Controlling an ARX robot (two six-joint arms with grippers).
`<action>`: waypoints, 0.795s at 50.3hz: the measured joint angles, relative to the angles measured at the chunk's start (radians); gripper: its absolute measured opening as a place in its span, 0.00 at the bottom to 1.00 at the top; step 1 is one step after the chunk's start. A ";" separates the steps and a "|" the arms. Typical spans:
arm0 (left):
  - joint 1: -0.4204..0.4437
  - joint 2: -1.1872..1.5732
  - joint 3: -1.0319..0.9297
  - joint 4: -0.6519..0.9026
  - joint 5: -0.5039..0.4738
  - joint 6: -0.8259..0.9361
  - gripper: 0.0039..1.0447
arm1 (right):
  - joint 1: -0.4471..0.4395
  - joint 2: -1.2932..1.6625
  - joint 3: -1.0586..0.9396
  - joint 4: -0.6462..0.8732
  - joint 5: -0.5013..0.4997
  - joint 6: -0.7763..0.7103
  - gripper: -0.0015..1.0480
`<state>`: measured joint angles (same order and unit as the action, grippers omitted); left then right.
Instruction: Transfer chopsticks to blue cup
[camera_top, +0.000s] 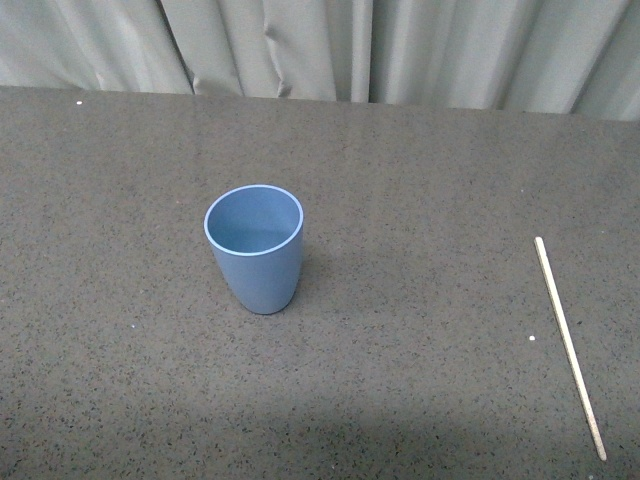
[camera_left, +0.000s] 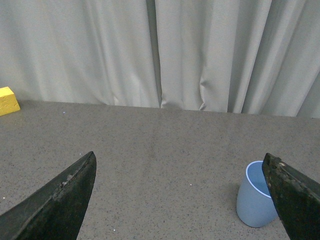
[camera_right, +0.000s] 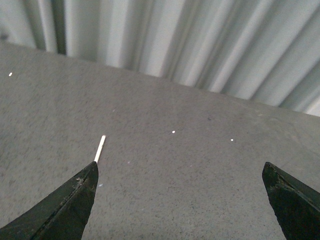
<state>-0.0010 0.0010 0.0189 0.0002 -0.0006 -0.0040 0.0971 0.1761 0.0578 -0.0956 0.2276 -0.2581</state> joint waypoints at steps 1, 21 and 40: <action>0.000 0.000 0.000 0.000 0.000 0.000 0.94 | -0.005 0.045 0.011 0.005 -0.019 -0.008 0.91; 0.000 0.000 0.000 0.000 0.000 0.000 0.94 | -0.018 0.713 0.188 0.214 -0.140 0.158 0.91; 0.000 0.000 0.000 0.000 0.000 0.000 0.94 | 0.005 1.305 0.456 0.151 -0.222 0.359 0.91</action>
<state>-0.0010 0.0010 0.0189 0.0002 -0.0002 -0.0040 0.1017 1.4807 0.5140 0.0555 0.0055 0.1009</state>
